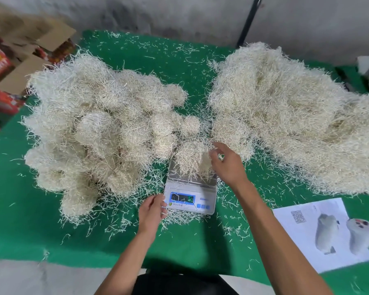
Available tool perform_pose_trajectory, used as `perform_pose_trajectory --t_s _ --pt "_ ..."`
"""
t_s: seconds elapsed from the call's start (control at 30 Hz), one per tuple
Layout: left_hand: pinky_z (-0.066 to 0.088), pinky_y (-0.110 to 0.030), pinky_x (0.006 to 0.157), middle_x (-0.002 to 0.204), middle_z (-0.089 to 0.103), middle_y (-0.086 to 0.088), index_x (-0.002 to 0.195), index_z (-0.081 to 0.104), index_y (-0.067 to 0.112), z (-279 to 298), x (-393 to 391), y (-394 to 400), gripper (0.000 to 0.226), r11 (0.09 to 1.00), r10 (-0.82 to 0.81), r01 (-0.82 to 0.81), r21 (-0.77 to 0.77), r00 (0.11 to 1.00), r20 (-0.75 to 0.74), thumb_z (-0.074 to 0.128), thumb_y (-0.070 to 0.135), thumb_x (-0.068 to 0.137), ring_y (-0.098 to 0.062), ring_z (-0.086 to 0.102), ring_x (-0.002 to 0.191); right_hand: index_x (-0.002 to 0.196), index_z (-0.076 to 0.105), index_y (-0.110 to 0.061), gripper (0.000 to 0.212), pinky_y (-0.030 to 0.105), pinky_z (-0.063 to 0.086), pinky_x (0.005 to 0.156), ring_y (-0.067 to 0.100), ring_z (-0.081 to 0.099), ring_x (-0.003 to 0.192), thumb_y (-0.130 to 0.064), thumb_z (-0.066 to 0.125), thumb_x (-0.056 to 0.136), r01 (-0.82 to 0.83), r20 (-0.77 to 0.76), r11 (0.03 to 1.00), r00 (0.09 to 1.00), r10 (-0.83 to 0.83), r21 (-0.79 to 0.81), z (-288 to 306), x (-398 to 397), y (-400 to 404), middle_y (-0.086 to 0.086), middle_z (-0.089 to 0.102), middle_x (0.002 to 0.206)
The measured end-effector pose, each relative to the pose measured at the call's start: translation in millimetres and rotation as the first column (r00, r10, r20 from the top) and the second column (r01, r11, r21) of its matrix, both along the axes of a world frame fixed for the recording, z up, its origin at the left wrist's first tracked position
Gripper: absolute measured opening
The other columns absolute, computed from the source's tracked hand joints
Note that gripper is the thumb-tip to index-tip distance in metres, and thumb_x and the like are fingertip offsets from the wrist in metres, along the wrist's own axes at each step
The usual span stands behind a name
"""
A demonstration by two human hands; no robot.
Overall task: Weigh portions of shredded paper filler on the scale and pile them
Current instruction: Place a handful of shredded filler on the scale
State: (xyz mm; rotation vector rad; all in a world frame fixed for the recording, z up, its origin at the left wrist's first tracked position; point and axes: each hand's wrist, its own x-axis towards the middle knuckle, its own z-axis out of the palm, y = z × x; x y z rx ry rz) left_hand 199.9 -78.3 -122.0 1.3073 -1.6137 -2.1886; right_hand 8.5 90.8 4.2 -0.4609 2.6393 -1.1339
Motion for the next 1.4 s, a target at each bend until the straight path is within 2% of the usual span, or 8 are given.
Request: perform_pose_trajectory --t_s 0.07,0.17,0.4,0.87,1.0,1.07,1.23,1.4 --pt "0.049 -0.019 0.053 0.079 0.064 -0.003 0.100 0.069 0.008 1 0 0 0.015 1.000 -0.008 0.008 -0.005 1.000 0.003 0.061 0.021 0.098 -0.005 0.056 0.057 0.151 0.048 -0.016 0.044 0.037 0.058 0.060 0.032 0.074 0.069 -0.033 0.045 0.110 0.098 -0.013 0.995 0.995 -0.099 -0.029 -2 4 8 0.007 0.067 0.131" --pt "0.050 -0.020 0.056 0.080 0.065 -0.004 0.100 0.069 0.009 3 -2 1 0.014 0.999 -0.024 0.025 -0.029 0.999 0.023 0.060 0.019 0.099 -0.004 0.056 0.057 0.149 0.049 -0.014 0.042 0.032 0.056 0.055 0.034 0.075 0.071 -0.027 0.043 0.110 0.176 -0.005 0.983 0.984 -0.177 -0.054 -8 12 19 -0.003 0.068 0.098" --pt "0.049 -0.027 0.061 0.084 0.064 -0.006 0.102 0.069 0.008 5 -9 8 0.015 0.997 -0.064 0.065 -0.029 0.998 0.017 0.058 0.018 0.100 -0.012 0.055 0.066 0.150 0.046 -0.007 0.042 0.027 0.047 0.053 0.032 0.075 0.075 -0.020 0.044 0.109 0.229 0.054 0.973 0.972 -0.228 -0.021 -35 22 39 0.017 0.059 0.143" --pt "0.048 -0.025 0.059 0.080 0.063 -0.004 0.100 0.067 0.005 5 -6 12 0.016 0.996 -0.086 0.086 0.006 0.996 0.022 0.062 0.020 0.096 -0.010 0.055 0.063 0.146 0.049 -0.013 0.040 0.026 0.050 0.046 0.021 0.073 0.063 -0.017 0.051 0.107 0.248 0.045 0.965 0.967 -0.252 0.082 -75 24 49 0.006 0.067 0.130" --pt "0.047 -0.025 0.057 0.077 0.064 -0.003 0.100 0.068 0.006 1 -1 12 0.014 0.997 -0.073 0.072 0.008 0.997 0.033 0.063 0.019 0.096 -0.011 0.055 0.062 0.154 0.040 -0.016 0.058 0.042 0.058 0.089 0.025 0.070 0.096 -0.023 0.064 0.102 0.091 0.144 0.936 0.978 -0.148 0.339 -99 18 55 0.017 0.059 0.139" --pt "0.048 -0.027 0.058 0.076 0.064 -0.002 0.098 0.068 0.006 -1 2 13 0.015 0.997 -0.077 0.078 -0.003 0.996 0.055 0.064 0.020 0.095 -0.013 0.055 0.063 0.158 0.031 -0.021 0.070 0.049 0.054 0.100 0.029 0.069 0.101 -0.030 0.067 0.100 0.012 0.224 0.906 0.968 -0.118 0.424 -113 15 57 0.020 0.049 0.148" --pt "0.050 -0.034 0.064 0.075 0.064 -0.005 0.098 0.067 0.003 -9 13 11 0.022 0.994 -0.088 0.094 -0.047 0.990 0.110 0.066 0.024 0.094 -0.017 0.056 0.066 0.153 0.037 -0.026 0.055 0.044 0.062 0.072 0.027 0.073 0.088 -0.044 0.055 0.104 0.032 0.128 0.844 0.985 -0.119 0.535 -137 9 53 0.012 0.046 0.150" --pt "0.050 -0.032 0.060 0.072 0.064 -0.004 0.097 0.067 0.002 -9 14 15 0.022 0.993 -0.076 0.087 -0.077 0.988 0.136 0.066 0.024 0.094 -0.018 0.056 0.064 0.114 0.066 -0.019 0.024 0.028 0.051 0.054 0.019 0.069 0.074 -0.036 0.051 0.107 0.136 -0.057 0.861 0.991 -0.124 0.489 -150 21 58 -0.001 0.063 0.111"
